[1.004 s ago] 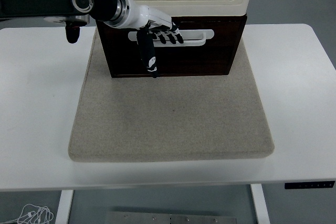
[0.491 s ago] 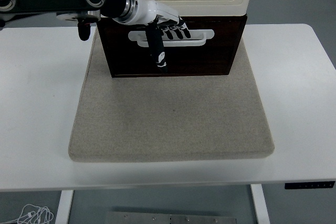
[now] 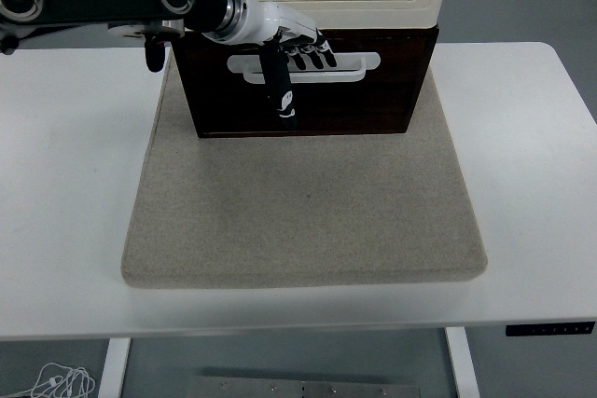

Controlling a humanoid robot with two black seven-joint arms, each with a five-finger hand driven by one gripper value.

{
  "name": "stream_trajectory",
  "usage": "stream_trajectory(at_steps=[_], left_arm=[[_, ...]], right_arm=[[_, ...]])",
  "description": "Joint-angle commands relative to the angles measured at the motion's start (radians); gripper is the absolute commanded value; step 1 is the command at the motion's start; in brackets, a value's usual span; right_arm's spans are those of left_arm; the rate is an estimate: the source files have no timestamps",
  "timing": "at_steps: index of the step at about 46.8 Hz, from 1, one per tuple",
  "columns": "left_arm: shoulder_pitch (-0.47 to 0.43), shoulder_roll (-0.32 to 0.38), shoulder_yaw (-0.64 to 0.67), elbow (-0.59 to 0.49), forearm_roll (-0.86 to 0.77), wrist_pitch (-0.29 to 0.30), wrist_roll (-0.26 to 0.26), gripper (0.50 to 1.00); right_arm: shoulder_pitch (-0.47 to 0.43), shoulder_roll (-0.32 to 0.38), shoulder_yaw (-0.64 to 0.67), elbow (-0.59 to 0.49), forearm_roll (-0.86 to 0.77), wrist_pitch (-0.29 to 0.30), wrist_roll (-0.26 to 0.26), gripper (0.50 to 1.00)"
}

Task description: Open the drawer under the combination cabinet

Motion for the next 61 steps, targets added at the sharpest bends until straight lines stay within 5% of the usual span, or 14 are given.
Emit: stream_trajectory(at_steps=[1, 26, 61], left_arm=[[0.003, 0.0, 0.0, 0.0, 0.0, 0.0, 0.0, 1.0], [0.006, 0.006, 0.003, -0.006, -0.001, -0.023, 0.0, 1.0], [-0.028, 0.024, -0.009, -0.014, -0.014, -0.227, 0.0, 1.0]], right_arm=[[0.0, 0.0, 0.0, 0.0, 0.0, -0.001, 0.0, 0.926], [0.0, 0.0, 0.0, 0.0, 0.0, 0.001, 0.0, 0.928], [0.0, 0.0, 0.0, 0.0, 0.0, -0.001, 0.0, 0.926]])
